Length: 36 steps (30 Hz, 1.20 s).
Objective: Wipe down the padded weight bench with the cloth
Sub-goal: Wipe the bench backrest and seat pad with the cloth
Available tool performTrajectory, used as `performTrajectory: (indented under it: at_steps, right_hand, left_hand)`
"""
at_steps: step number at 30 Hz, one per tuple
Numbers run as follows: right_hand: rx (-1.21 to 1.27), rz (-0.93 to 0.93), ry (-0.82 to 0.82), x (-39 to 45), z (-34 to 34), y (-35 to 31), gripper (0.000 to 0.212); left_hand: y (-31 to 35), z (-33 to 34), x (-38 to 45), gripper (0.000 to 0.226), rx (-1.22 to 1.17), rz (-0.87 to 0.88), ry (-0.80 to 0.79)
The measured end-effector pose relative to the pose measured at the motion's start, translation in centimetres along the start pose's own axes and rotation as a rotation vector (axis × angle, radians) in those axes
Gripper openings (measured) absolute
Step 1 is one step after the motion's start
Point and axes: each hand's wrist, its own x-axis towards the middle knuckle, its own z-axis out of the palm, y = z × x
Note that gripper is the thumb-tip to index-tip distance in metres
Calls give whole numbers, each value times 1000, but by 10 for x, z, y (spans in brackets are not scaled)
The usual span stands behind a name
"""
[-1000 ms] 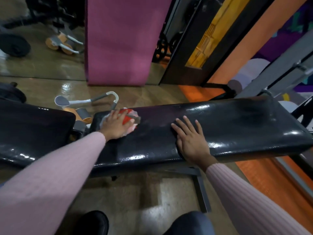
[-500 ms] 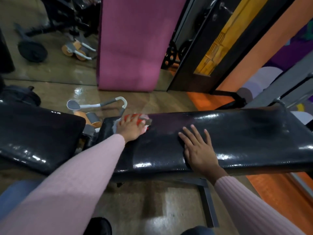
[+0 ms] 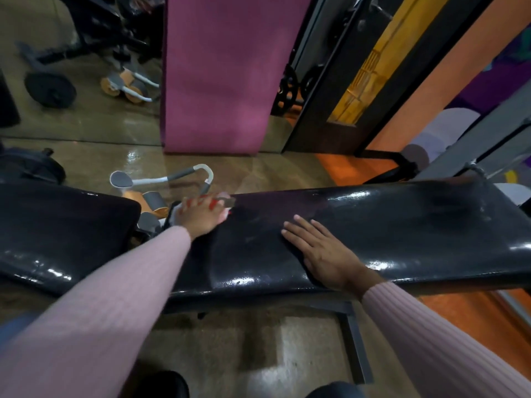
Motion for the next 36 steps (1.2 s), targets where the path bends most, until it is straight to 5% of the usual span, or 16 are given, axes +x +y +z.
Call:
performTrajectory:
  at_steps: [4, 10, 19, 25, 32, 36]
  right_hand:
    - [43, 14, 44, 0, 3, 2, 65]
    - [22, -28, 22, 1, 5, 2, 66]
    - [103, -45, 64, 11, 8, -4, 65]
    - [107, -62, 87, 11, 6, -5, 61]
    - [158, -30, 117, 8, 5, -6, 64]
    - [134, -29, 110, 8, 4, -7, 65]
  left_hand:
    - [-28, 13, -35, 73, -127, -166, 69]
    - [51, 19, -30, 50, -43, 86, 35]
    - [-20, 9, -44, 70, -112, -159, 63]
    - [61, 21, -47, 48, -18, 95, 73]
    - [-23, 6, -15, 60, -157, -213, 61]
    - [19, 21, -70, 51, -61, -196, 55]
